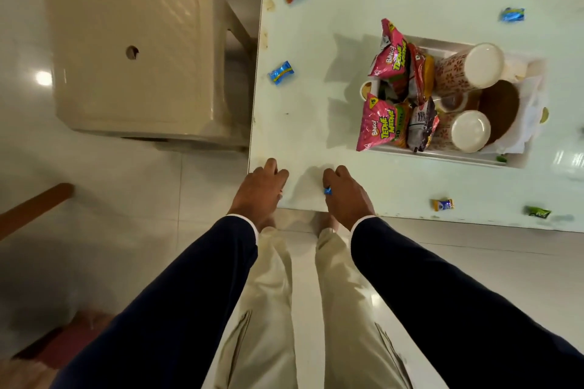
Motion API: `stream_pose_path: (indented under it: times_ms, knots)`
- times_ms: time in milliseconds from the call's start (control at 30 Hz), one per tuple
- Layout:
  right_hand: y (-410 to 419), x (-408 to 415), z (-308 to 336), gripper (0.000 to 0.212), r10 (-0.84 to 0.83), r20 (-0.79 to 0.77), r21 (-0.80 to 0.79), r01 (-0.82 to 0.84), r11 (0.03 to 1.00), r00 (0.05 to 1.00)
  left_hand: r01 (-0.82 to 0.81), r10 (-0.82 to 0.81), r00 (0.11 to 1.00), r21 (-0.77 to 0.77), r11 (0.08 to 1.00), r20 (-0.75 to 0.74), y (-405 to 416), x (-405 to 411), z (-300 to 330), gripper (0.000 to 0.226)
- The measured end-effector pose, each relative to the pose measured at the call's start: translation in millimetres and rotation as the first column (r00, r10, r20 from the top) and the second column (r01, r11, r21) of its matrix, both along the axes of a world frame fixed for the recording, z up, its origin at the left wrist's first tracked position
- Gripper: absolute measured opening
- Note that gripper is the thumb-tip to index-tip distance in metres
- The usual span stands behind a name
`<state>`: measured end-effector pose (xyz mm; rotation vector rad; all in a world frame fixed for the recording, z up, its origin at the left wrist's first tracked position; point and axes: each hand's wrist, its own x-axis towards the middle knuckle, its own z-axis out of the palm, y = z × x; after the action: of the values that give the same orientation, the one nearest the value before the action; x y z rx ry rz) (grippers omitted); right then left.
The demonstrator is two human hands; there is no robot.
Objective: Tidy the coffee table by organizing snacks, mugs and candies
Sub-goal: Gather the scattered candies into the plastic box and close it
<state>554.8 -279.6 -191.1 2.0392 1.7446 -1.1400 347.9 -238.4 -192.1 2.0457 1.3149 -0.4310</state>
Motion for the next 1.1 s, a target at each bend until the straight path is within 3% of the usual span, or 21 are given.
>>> stream_pose_path:
  times_ms: [67, 133, 200, 267, 400, 500, 567, 667, 733, 800, 900, 1000, 1100]
  knots:
    - [1.8, 3.3, -0.8, 0.020, -0.046, -0.046, -0.012, 0.045, 0.999, 0.998, -0.095, 0.100, 0.993, -0.088, 0.992, 0.058, 0.9, -2.5, -2.1, 0.015]
    - [4.3, 8.8, 1.1, 0.020, -0.219, -0.144, -0.075, 0.210, 0.975, 0.965, -0.295, 0.343, 0.927, -0.272, 0.916, 0.150, 4.7, -2.1, 3.7, 0.016]
    - [7.4, 13.9, 7.0, 0.020, -0.528, -0.269, -0.226, 0.480, 0.848, 0.806, -0.472, 0.617, 0.757, -0.474, 0.743, 0.214, 10.4, 2.1, 13.0, 0.009]
    - [9.4, 21.1, 17.1, 0.021, -0.691, -0.323, -0.298, 0.623, 0.723, 0.647, -0.529, 0.734, 0.637, -0.559, 0.639, 0.236, 18.0, 10.0, 24.8, 0.002]
    - [13.9, 46.8, 46.3, 0.017, -0.750, -0.423, -0.340, 0.678, 0.651, 0.508, -0.486, 0.708, 0.644, -0.559, 0.672, 0.291, 30.7, 39.8, 51.2, 0.020]
    - [17.5, 79.7, 65.4, 0.016, -0.790, -0.454, -0.360, 0.727, 0.585, 0.412, -0.469, 0.726, 0.586, -0.581, 0.665, 0.358, 43.6, 76.7, 73.0, 0.023]
    - [19.0, 106.2, 78.3, 0.017, -0.823, -0.483, -0.412, 0.751, 0.516, 0.300, -0.434, 0.719, 0.563, -0.594, 0.677, 0.408, 49.1, 105.7, 78.7, 0.023]
    - [14.8, 159.0, 100.5, 0.019, -0.799, -0.593, -0.445, 0.786, 0.430, 0.101, -0.374, 0.629, 0.602, -0.522, 0.767, 0.492, 49.6, 167.2, 78.7, 0.023]
    - [6.4, 198.7, 108.9, 0.022, -0.744, -0.665, -0.382, 0.824, 0.418, 0.069, -0.353, 0.573, 0.620, -0.462, 0.813, 0.535, 45.1, 212.3, 77.9, 0.025]
    - [-7.6, 250.6, 114.9, 0.026, -0.713, -0.694, -0.289, 0.868, 0.404, 0.101, -0.333, 0.538, 0.614, -0.429, 0.840, 0.578, 34.5, 268.9, 81.0, 0.030]
    - [-32.2, 340.1, 122.5, 0.024, -0.700, -0.713, -0.299, 0.883, 0.363, 0.047, -0.288, 0.479, 0.614, -0.387, 0.876, 0.627, 18.8, 358.1, 89.2, 0.038]
    - [-58.9, 435.2, 129.1, 0.035, -0.722, -0.690, -0.356, 0.893, 0.275, -0.053, -0.242, 0.495, 0.605, -0.448, 0.861, 0.624, 6.9, 453.3, 97.8, 0.034]
    - [-78.3, 510.3, 130.2, 0.027, -0.717, -0.692, -0.319, 0.927, 0.196, -0.086, -0.207, 0.515, 0.630, -0.514, 0.833, 0.582, 2.4, 540.5, 98.0, 0.024]
